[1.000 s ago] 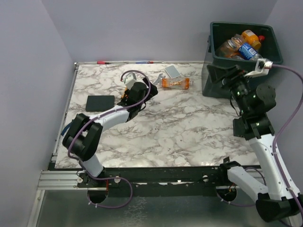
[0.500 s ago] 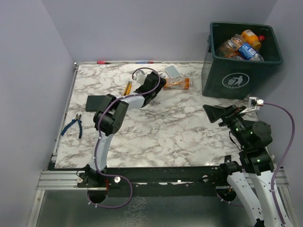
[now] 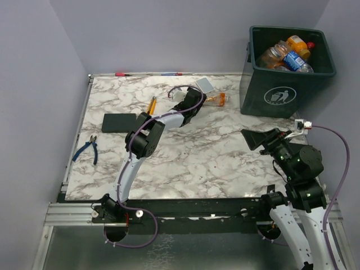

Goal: Put the plastic bottles in the bin
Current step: Pick up the plastic bottle at the center of the board.

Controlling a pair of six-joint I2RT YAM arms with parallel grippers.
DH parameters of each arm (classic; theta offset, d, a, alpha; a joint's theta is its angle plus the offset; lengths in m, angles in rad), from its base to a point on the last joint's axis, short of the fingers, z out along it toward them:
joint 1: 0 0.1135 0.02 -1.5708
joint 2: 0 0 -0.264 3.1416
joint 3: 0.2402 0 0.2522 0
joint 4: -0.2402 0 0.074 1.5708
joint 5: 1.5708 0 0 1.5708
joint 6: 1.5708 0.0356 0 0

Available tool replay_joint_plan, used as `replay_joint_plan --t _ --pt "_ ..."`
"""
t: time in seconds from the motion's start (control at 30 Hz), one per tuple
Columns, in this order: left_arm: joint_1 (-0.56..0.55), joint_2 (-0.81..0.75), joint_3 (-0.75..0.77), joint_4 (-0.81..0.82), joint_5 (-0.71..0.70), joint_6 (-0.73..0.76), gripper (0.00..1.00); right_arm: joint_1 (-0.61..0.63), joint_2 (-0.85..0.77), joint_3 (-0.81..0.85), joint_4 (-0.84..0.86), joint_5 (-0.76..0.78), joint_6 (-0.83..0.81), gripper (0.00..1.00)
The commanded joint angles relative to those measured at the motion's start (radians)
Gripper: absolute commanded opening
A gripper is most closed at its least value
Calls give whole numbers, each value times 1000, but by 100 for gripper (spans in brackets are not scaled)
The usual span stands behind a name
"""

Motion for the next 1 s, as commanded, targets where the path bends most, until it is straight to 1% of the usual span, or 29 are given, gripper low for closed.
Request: replay_joint_plan --t 0.0,0.13,0.23,0.3,0.4,0.5,0.63,0.7,0.77,0.83,0.9,0.97 --pt "-1 76 65 -83 -78 -97 70 4 -39 4 -46 -26 13 99" --pt "0 102 86 -85 -98 -112 55 5 -66 6 -74 -24 19 99" --pt "0 107 86 -83 -108 -122 40 5 -78 14 -90 -17 20 99" --pt "0 109 86 -81 -115 -123 31 5 -83 18 -98 -16 18 99" --pt "0 96 67 -63 -117 -118 22 5 -84 22 -105 -19 16 99" --pt "0 31 -37 27 -109 -120 15 5 -84 19 -106 -18 7 99" --pt "-1 -151 -260 178 -76 -119 8 5 -66 12 -106 -27 -27 100" --pt "-2 -265 -364 228 -36 -77 5 5 -46 18 -112 -35 -44 100" --pt "-2 -390 -453 247 21 0 2 5 -23 25 -109 -55 -62 100" --pt "1 -523 -536 247 82 97 0 4 15 29 -89 -108 -79 100" --pt "13 -664 -621 246 161 182 0 5 64 34 -77 -180 -94 100" --pt "34 -786 -675 218 257 288 0 5 111 39 -58 -255 -101 99"
